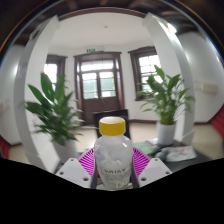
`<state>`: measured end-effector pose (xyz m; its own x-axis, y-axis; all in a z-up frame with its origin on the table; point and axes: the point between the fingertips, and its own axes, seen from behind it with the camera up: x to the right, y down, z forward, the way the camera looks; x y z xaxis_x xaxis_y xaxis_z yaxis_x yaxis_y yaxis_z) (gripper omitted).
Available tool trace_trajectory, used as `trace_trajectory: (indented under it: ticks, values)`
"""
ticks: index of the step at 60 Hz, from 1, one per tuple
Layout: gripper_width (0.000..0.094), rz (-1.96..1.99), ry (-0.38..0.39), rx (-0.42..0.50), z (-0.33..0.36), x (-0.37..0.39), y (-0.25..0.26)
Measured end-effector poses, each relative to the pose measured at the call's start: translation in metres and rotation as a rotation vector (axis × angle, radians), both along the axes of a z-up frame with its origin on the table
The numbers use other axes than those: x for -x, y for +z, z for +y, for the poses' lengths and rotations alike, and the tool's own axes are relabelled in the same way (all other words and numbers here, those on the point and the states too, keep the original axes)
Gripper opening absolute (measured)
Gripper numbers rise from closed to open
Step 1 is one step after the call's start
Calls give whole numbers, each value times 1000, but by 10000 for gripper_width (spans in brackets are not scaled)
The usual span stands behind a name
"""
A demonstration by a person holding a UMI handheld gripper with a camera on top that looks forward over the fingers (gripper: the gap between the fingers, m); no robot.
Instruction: Pour water
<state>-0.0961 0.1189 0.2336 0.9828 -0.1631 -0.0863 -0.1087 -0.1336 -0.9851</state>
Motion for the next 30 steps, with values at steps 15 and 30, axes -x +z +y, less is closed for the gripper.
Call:
trace_trajectory:
  ticks: [15,30]
  values:
    - [474,-243,-248,180,-11,-129,-76]
    - [483,-95,-211,161,-7,-146,-143]
